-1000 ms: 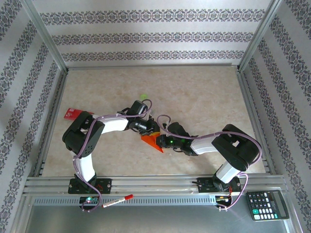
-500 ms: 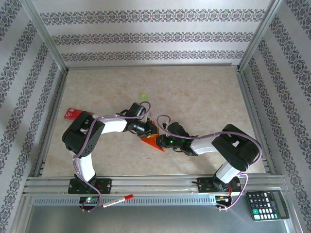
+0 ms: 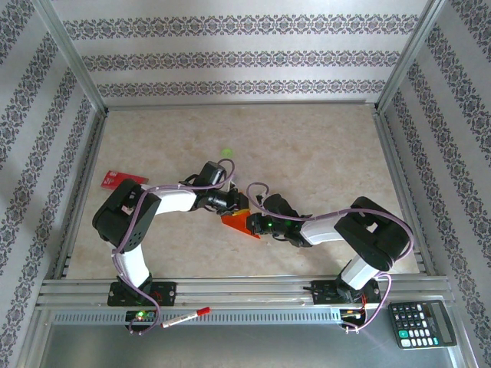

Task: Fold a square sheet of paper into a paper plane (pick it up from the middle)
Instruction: Fourth fold the wing at the center of the table.

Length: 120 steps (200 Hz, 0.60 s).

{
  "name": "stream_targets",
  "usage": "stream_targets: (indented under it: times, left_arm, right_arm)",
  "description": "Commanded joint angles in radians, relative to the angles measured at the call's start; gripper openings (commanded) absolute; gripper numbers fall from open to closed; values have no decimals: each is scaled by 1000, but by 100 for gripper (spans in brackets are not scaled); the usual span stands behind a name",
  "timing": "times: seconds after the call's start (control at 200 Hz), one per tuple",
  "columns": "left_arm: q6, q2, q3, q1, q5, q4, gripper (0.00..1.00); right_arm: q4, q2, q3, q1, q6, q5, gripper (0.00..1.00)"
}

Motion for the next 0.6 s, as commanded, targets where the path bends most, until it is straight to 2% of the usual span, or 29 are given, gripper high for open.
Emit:
stream_targets:
  times: [0.0,0.38,0.595]
  left_arm:
    - [-28,-13,8,14,26,67,22]
    - [54,41,48,41,-20,-25,23]
    - [53,58,12,57,-24,2,23]
  right_arm:
    - [-70,27,-2,24,-1,32,6]
    - [-78,35,0,42,-6,56,6]
    - [-83,35,3,45,-5,60,6]
